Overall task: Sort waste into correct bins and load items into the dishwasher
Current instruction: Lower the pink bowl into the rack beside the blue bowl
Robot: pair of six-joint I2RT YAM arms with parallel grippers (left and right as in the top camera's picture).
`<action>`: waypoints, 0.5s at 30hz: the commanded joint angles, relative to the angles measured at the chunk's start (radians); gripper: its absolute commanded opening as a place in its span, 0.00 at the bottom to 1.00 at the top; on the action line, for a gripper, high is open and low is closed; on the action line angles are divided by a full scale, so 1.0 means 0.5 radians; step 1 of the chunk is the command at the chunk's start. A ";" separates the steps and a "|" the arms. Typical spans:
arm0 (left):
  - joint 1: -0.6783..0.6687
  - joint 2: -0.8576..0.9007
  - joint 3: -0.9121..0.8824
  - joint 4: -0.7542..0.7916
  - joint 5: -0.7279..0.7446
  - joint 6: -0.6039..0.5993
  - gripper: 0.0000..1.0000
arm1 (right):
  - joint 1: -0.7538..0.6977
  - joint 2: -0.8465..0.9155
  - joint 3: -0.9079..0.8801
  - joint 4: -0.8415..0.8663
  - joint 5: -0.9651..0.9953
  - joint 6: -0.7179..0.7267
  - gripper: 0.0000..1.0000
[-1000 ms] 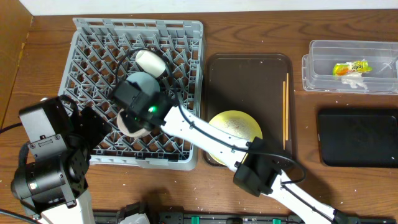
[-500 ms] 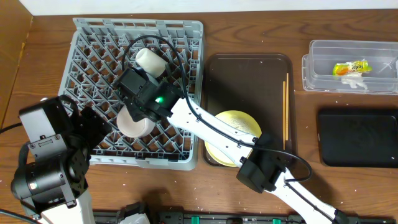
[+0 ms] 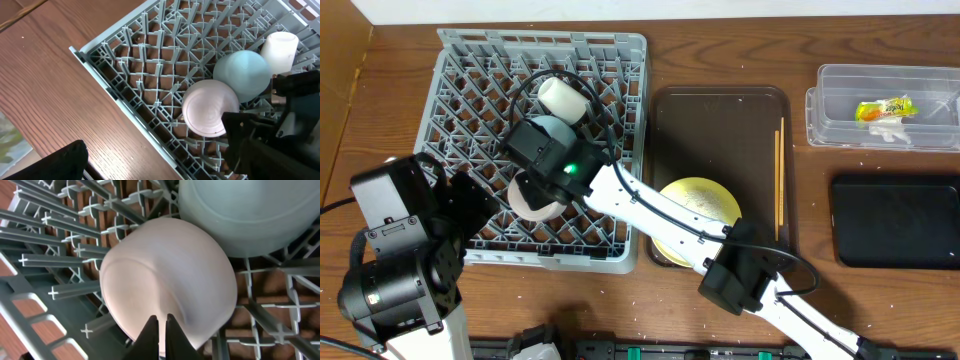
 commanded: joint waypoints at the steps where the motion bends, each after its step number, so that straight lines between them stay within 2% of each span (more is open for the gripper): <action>1: 0.008 0.002 0.021 -0.005 -0.023 -0.026 0.98 | -0.006 -0.044 0.001 0.031 0.100 -0.026 0.05; 5: 0.008 0.002 0.021 -0.005 -0.023 -0.026 0.98 | -0.010 0.030 0.001 0.092 0.105 -0.027 0.01; 9: 0.008 0.002 0.021 -0.005 -0.023 -0.026 0.98 | -0.018 0.059 0.001 0.136 0.198 -0.056 0.01; 15: 0.008 0.002 0.021 -0.004 -0.023 -0.026 0.98 | -0.058 0.056 0.005 0.164 0.114 -0.123 0.01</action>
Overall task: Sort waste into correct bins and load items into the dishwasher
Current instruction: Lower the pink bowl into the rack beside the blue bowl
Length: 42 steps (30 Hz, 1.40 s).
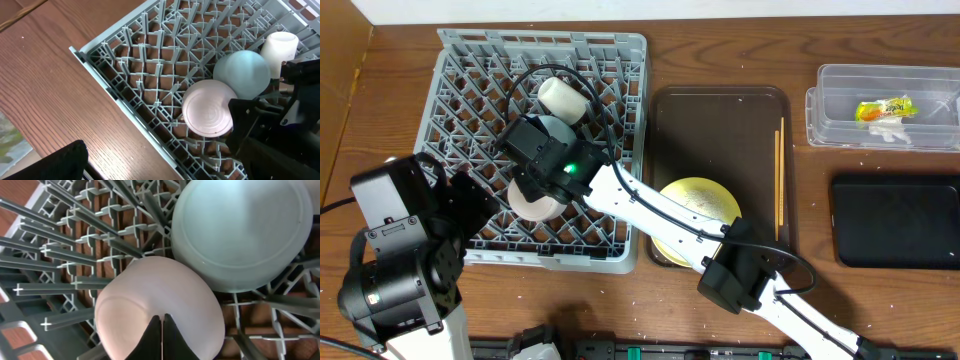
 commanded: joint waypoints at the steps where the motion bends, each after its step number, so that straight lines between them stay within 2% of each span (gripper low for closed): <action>1: 0.008 0.002 0.021 -0.004 -0.023 -0.025 0.98 | -0.046 0.029 0.006 -0.023 -0.060 -0.052 0.01; 4: 0.008 0.002 0.021 -0.004 -0.024 -0.025 0.98 | -0.059 -0.027 0.010 -0.029 -0.236 -0.052 0.01; 17: 0.008 0.002 0.021 -0.004 -0.024 -0.025 0.98 | -0.017 -0.047 -0.002 -0.125 -0.445 0.009 0.01; 29: 0.008 0.002 0.021 -0.004 -0.023 -0.025 0.98 | -0.014 0.021 -0.002 -0.099 -0.121 0.008 0.04; 32: 0.008 0.002 0.021 -0.005 -0.023 -0.025 0.98 | -0.043 0.065 -0.002 -0.096 -0.107 0.008 0.01; 42: 0.008 0.002 0.021 -0.005 -0.024 -0.025 0.98 | -0.131 0.090 0.007 -0.068 -0.107 0.001 0.01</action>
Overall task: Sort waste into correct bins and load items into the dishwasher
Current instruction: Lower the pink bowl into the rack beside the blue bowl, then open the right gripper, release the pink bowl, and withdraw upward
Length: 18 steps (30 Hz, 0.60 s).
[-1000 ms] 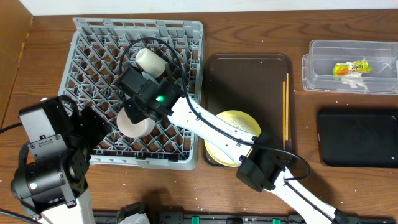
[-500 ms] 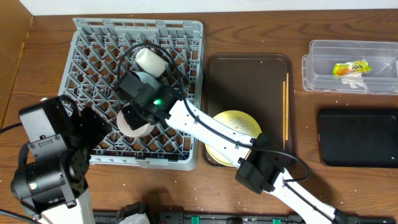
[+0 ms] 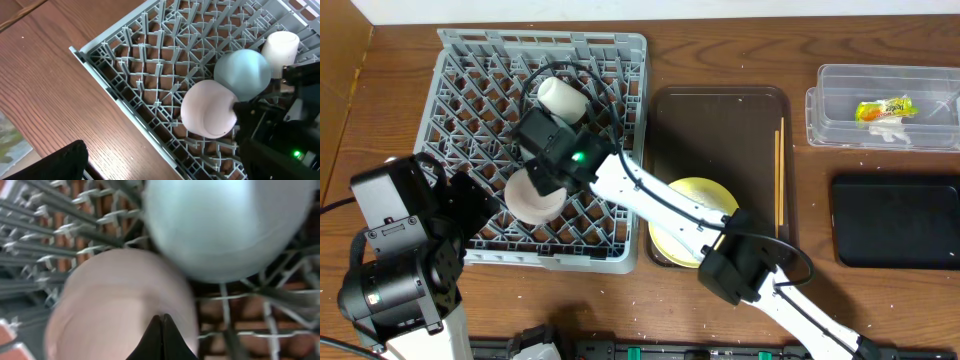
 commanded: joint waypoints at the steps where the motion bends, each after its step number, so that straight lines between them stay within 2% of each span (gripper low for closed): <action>1: 0.008 0.002 0.021 -0.004 -0.023 -0.025 0.98 | -0.043 0.022 0.011 -0.009 0.018 -0.002 0.01; 6: 0.008 0.002 0.021 -0.004 -0.024 -0.025 0.98 | -0.074 -0.142 0.046 -0.072 -0.054 -0.082 0.02; 8: 0.008 0.002 0.021 -0.004 -0.023 -0.025 0.98 | -0.080 -0.247 0.047 -0.065 -0.056 -0.110 0.11; 10: 0.008 0.002 0.021 -0.004 -0.024 -0.025 0.98 | -0.080 -0.366 0.047 -0.038 -0.056 -0.153 0.32; 11: 0.008 0.002 0.021 -0.004 -0.023 -0.025 0.98 | -0.080 -0.441 0.047 -0.020 -0.055 -0.159 0.36; 13: 0.008 0.002 0.021 -0.004 -0.023 -0.025 0.98 | -0.080 -0.492 0.047 0.000 -0.056 -0.157 0.36; 14: 0.008 0.002 0.021 -0.004 -0.023 -0.025 0.98 | -0.067 -0.501 0.047 0.010 -0.056 -0.155 0.30; 18: 0.008 0.002 0.021 -0.005 -0.023 -0.025 0.98 | -0.018 -0.437 0.014 -0.014 -0.056 -0.077 0.16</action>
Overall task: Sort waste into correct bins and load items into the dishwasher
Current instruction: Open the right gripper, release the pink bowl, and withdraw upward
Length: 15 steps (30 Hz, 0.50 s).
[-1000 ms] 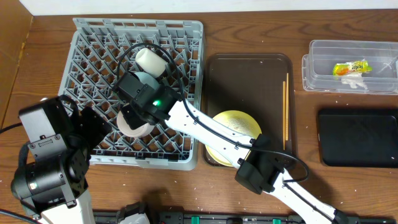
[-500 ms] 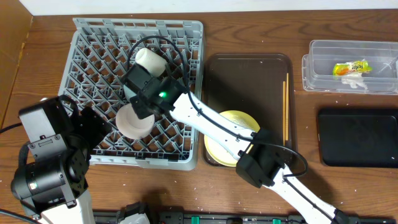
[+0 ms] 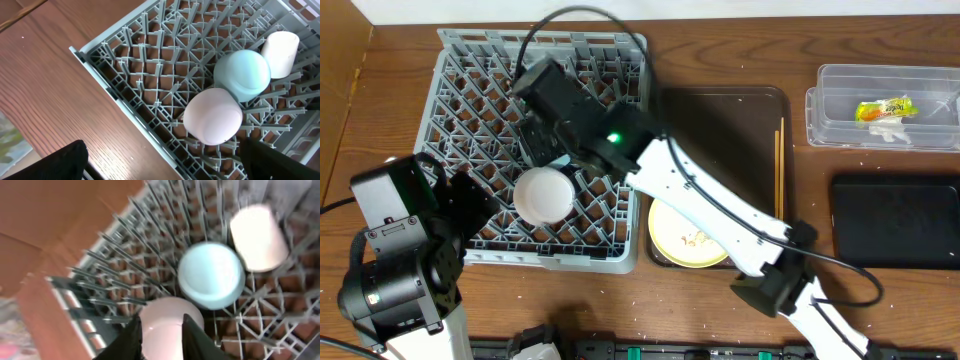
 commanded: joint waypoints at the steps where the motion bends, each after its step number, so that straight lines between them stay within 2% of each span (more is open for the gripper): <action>1: 0.008 0.002 0.021 -0.004 -0.023 -0.025 0.98 | 0.057 0.092 -0.019 -0.041 -0.009 0.066 0.13; 6: 0.008 0.002 0.021 -0.005 -0.023 -0.025 0.98 | 0.137 0.255 -0.019 -0.089 -0.011 0.166 0.02; 15: 0.008 0.002 0.021 -0.004 -0.023 -0.025 0.98 | 0.212 0.418 -0.020 -0.085 -0.039 0.184 0.01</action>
